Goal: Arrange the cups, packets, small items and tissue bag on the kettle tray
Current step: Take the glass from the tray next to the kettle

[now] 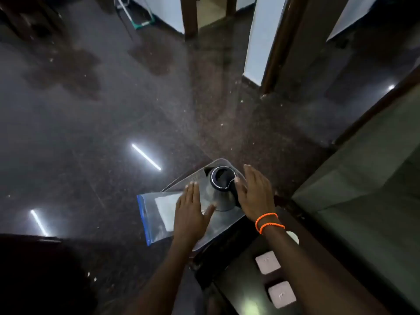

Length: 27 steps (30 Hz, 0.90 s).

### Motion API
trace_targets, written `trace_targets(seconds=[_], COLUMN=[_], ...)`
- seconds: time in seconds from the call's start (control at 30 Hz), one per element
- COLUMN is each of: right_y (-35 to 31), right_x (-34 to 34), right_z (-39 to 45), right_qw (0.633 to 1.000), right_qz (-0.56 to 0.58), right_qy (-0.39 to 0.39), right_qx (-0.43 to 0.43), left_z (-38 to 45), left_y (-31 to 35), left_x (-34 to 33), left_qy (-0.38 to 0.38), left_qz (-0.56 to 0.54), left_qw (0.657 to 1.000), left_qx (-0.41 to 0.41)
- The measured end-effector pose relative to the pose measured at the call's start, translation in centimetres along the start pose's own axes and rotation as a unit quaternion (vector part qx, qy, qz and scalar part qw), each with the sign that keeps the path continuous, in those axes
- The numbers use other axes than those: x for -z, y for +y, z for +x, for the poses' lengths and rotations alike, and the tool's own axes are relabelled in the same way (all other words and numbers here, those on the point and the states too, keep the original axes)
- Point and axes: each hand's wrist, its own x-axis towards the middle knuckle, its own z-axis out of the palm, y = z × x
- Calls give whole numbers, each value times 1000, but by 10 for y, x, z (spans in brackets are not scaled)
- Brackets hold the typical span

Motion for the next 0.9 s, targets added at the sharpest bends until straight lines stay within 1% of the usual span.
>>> trace_targets(seconds=[0.03,0.1,0.13,0.23,0.27,0.37,0.47,0.6,0.7,0.77,0.8,0.83,0.9], right_y=[8,23,29,46,49,52,51,54,53,50,48,46,41], right_x=[-15,-39,-48,-71,-75,-86,-92,-98,-98,-95,-91,-88,-77], right_z=[-1,-2,-6,-12,-13,-11,-6,-3,5,11,14,19,28], right_qw=[1000,997,994,981,974,940,892,835,794,758,746,744,759], right_qz=[22,50,72,153,171,243,316,385,435,473,488,496,484], right_qy=[14,36,33,60,64,74,83,98,111,117,113,106,82], right_qx=[-16,-53,-77,-107,-131,-226,-312,-381,-411,-435,-438,-436,-429], left_z=[-3,-8,-12,-13,-12,-5,3,8,12,14,15,17,21], left_y=[-8,-23,-28,-39,-41,-45,-49,-57,-61,-62,-62,-62,-62], left_x=[-15,-41,-49,-70,-72,-82,-90,-100,-101,-96,-91,-86,-76], left_qy=[-26,-50,-60,-63,-57,-41,-42,-36,-12,7,18,30,52], left_qz=[-5,-9,-17,-61,-68,-80,-96,-98,-123,-138,-145,-150,-158], left_qw=[999,997,996,992,992,991,988,988,988,986,984,983,981], left_qx=[19,52,66,86,86,100,113,109,97,95,99,103,101])
